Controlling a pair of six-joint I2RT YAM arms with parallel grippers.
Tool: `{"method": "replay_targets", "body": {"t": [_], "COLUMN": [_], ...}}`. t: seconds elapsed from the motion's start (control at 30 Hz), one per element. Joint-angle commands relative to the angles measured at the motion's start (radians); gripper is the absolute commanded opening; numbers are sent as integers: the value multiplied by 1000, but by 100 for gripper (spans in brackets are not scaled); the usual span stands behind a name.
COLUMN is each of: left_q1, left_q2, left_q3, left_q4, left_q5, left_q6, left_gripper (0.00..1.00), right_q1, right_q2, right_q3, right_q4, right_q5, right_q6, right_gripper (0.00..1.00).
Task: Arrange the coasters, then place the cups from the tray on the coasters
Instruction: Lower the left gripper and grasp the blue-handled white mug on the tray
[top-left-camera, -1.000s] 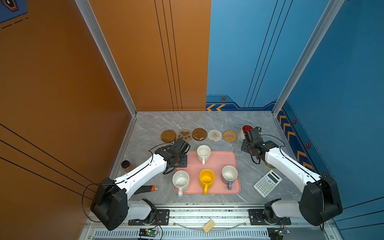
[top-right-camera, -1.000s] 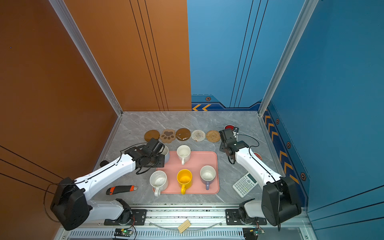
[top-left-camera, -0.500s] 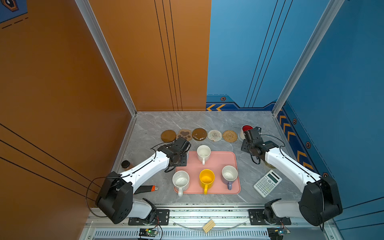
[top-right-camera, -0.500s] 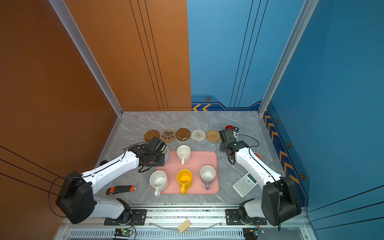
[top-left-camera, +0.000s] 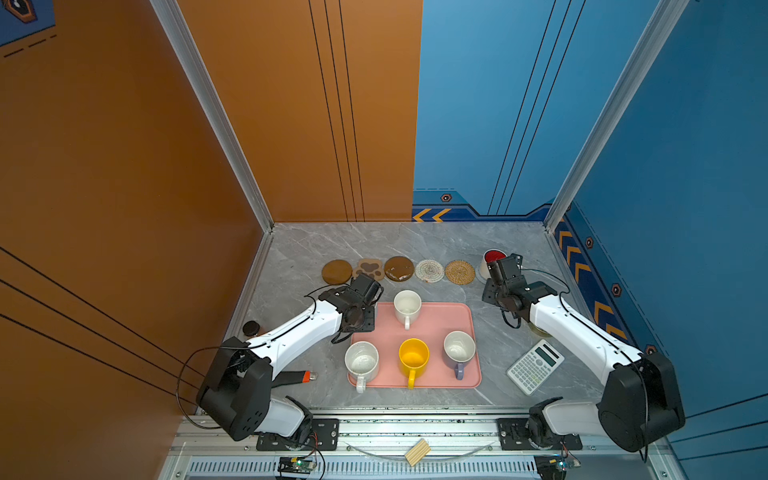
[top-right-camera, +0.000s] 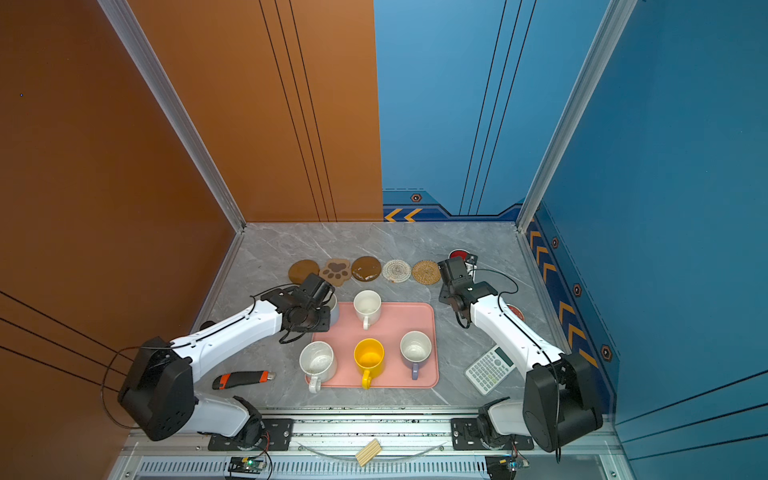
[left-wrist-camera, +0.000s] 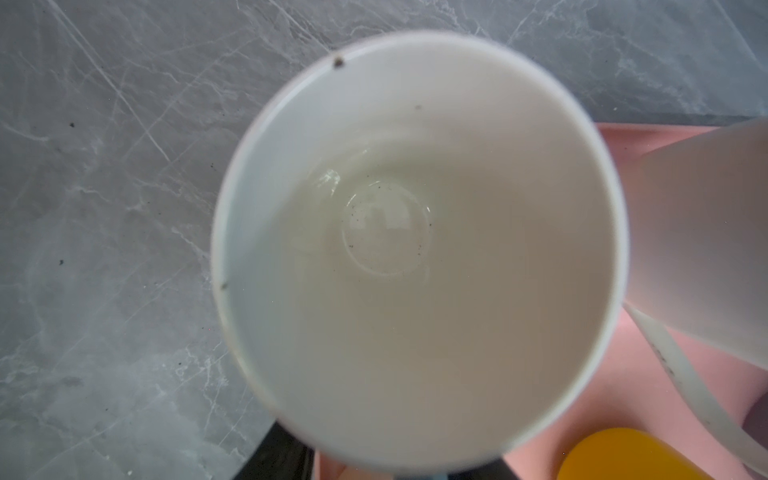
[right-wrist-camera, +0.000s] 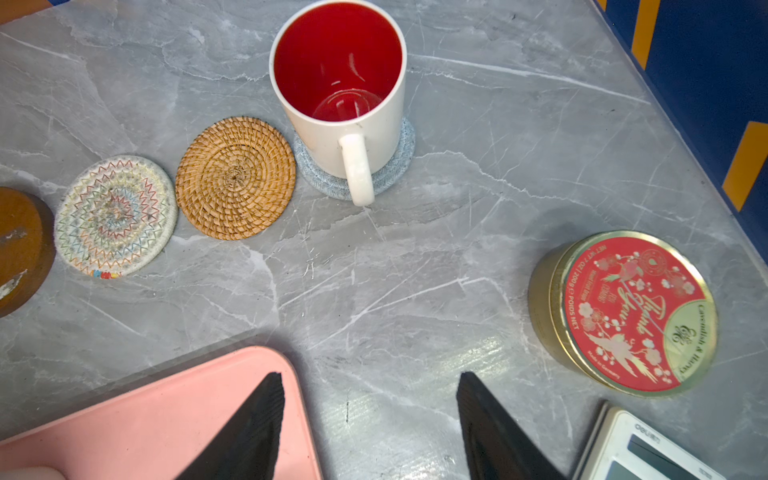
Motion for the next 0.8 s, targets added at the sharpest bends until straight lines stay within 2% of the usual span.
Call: {"method": "replay_targets", "body": {"t": [0.0,0.27,0.4,0.53,0.77], "left_q1": [12,12,13,12,12], "left_q2": [14,22,25,22,-21], "left_q3": [26,24,28,34,33], "left_q4": [1,1,1,1,1], "left_q5": [21,24,27,34,17], "left_q6": [8,9,11,14,17], "left_gripper": [40,29,18,1,0], "right_q1": [3,2,2,4,8], "right_q2": [-11,-16,-19,-20,-22], "right_q3": [15,8,5,3,-3], "right_q4": [-24,-24,-25,-26,-26], "right_q5": [7,14,15,19,24], "right_q6": [5,7,10,10,15], "right_gripper": [65,65,65,65,65]}}
